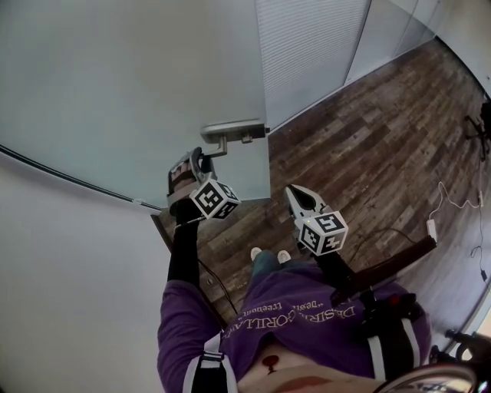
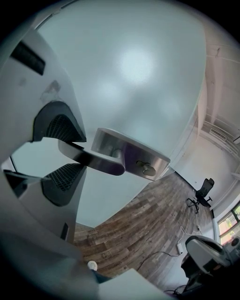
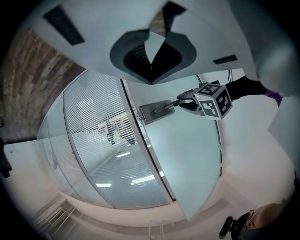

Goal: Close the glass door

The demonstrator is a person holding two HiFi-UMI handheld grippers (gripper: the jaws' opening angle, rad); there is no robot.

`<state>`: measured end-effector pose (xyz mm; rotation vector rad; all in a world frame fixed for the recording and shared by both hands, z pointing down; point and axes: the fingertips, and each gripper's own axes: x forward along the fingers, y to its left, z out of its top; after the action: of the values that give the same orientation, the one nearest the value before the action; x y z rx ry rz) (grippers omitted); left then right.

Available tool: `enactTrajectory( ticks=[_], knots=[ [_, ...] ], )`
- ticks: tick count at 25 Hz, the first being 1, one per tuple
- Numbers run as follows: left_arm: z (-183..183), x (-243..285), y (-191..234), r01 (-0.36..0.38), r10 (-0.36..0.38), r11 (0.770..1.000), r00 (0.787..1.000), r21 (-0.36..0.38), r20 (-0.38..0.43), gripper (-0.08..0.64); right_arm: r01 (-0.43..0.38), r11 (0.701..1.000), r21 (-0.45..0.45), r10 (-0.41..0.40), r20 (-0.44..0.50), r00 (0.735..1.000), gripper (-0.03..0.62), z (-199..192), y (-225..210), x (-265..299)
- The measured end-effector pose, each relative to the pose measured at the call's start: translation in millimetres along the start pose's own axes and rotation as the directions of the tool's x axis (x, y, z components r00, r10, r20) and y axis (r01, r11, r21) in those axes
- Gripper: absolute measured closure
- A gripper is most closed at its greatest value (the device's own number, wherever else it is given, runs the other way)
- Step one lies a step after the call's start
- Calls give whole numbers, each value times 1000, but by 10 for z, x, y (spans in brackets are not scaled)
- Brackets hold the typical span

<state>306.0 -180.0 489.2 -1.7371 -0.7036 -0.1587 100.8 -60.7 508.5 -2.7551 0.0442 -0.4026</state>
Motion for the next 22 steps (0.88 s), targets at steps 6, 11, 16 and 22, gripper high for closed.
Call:
enactTrajectory(
  ticks=[6, 11, 16, 22],
  knots=[
    [77, 213, 85, -9, 8, 1000, 1000, -21, -16, 419, 24, 1000, 7, -24, 24, 999, 595, 143, -78, 197],
    [98, 274, 59, 40, -40, 999, 999, -37, -14, 419, 48, 999, -1, -48, 40, 998, 595, 269, -29, 317],
    [148, 415, 100, 105, -105, 991, 994, -85, 7, 420, 62, 998, -10, -61, 57, 997, 595, 364, 20, 530],
    [166, 849, 365, 100, -101, 994, 995, -53, -22, 428, 89, 996, -15, -88, 53, 995, 595, 532, 3, 973]
  ],
)
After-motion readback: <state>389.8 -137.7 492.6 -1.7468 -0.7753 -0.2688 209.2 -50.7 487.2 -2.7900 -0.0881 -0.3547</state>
